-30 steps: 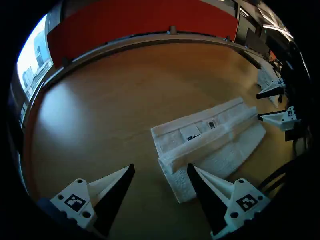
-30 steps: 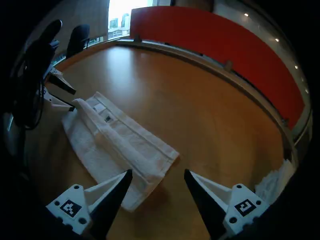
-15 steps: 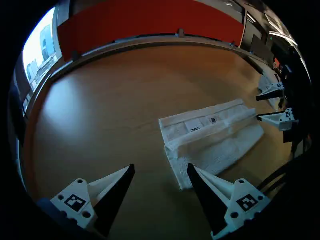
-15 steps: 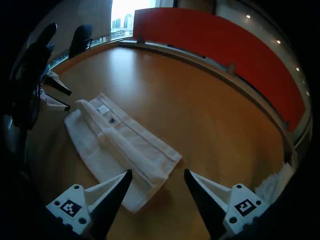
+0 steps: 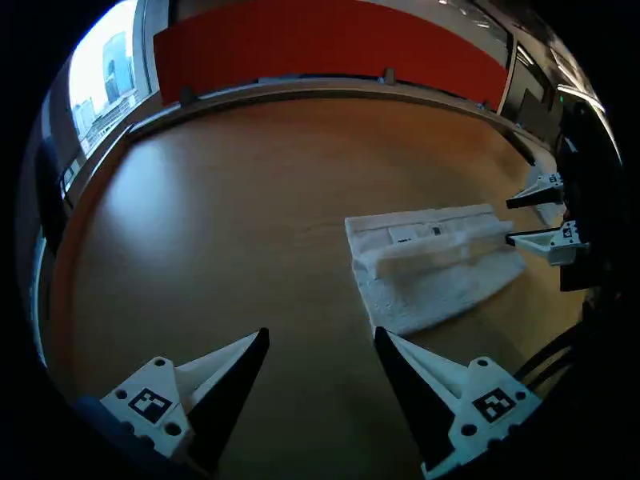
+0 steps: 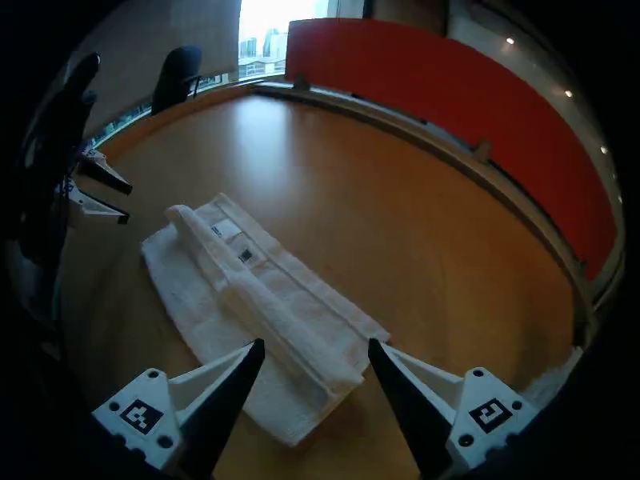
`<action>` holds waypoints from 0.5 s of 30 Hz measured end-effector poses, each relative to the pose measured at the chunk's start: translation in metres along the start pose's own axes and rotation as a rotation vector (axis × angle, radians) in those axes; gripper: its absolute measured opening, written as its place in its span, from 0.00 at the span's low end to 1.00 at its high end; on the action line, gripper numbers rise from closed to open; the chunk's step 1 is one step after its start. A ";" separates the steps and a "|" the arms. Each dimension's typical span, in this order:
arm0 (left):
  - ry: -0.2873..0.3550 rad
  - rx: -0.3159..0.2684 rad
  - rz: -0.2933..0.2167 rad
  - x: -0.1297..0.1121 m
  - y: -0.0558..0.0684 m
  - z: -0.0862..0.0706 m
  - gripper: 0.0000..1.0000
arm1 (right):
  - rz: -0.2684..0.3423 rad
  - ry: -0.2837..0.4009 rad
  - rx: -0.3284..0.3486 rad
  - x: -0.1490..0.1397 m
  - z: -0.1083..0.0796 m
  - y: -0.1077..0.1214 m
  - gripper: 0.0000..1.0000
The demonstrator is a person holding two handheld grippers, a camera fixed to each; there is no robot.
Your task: Fold towel
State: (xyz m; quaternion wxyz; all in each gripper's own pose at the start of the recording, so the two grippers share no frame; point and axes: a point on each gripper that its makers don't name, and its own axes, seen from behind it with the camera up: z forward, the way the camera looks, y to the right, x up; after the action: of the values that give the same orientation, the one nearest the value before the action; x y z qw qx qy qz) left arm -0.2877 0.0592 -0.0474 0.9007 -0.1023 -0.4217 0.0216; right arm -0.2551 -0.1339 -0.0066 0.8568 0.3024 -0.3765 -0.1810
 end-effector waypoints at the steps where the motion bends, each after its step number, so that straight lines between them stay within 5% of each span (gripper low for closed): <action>1: 0.000 0.006 -0.007 -0.003 -0.002 -0.003 0.98 | -0.005 0.000 0.005 0.002 0.002 -0.003 1.00; 15: 0.003 0.081 -0.104 -0.043 -0.036 -0.040 0.98 | -0.071 -0.004 0.069 0.029 0.029 -0.044 1.00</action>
State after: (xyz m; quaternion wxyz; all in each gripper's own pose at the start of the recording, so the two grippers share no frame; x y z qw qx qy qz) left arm -0.2863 0.0118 -0.0979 0.9046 -0.0438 -0.4239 -0.0084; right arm -0.2621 -0.1941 -0.0044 0.8382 0.3446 -0.3732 -0.1987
